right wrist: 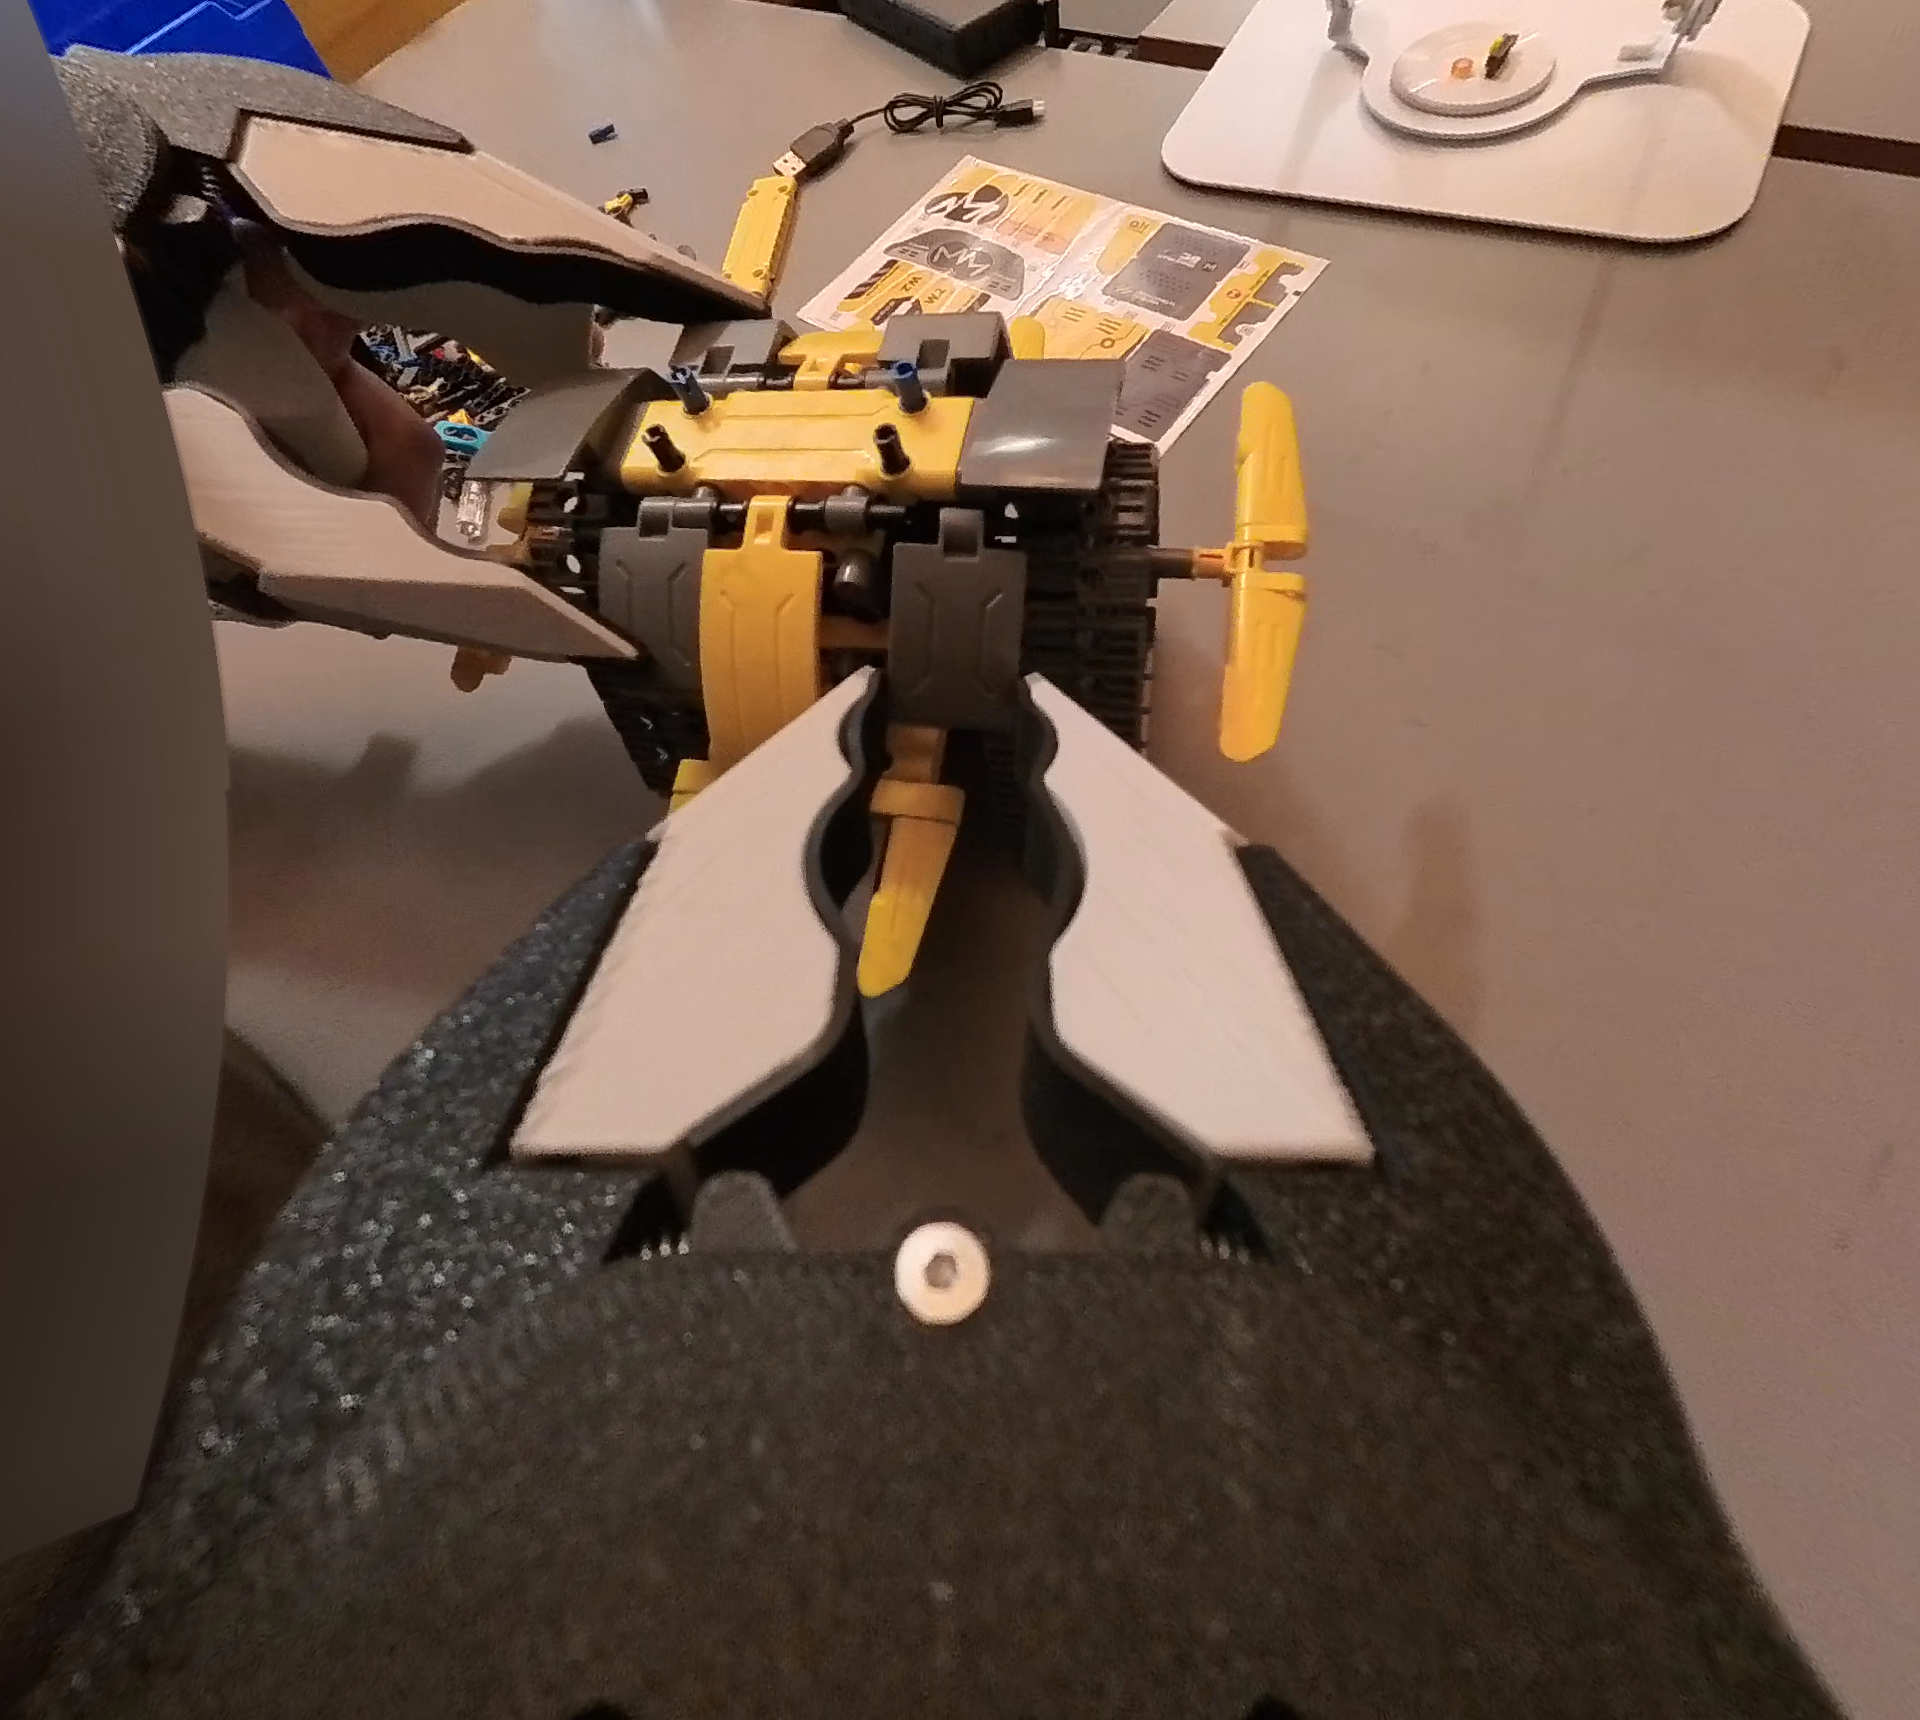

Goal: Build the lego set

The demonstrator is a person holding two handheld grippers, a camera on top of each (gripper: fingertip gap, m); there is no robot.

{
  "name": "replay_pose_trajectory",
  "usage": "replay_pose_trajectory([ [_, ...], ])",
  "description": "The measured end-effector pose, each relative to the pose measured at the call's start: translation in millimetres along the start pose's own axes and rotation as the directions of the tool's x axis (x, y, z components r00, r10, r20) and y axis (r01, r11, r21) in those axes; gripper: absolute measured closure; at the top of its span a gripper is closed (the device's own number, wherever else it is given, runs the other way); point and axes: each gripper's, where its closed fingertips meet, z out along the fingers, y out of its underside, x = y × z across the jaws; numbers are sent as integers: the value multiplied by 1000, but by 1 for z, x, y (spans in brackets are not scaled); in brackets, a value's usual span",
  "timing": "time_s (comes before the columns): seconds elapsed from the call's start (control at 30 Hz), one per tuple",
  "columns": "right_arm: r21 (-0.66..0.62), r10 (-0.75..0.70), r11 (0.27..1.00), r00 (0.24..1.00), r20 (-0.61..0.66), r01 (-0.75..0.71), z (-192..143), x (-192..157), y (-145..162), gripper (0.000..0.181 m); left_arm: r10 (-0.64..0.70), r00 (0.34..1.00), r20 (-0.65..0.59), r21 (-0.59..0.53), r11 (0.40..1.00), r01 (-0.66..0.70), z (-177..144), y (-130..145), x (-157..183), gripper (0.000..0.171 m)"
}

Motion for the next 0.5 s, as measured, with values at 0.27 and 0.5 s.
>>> replay_pose_trajectory([
  [0.27, -3, -24, 1000, 999, -45, 24, 2, -1, 1, 159, -2, 1000, 6, 5, 1000, 2, 1, 0, 0, 89],
  [0.5, -4, -36, 999, 997, -72, 35, 3, -2, 1, 159, 3, 1000, 13, 6, 1000, -3, 1, 0, 0, 89],
])
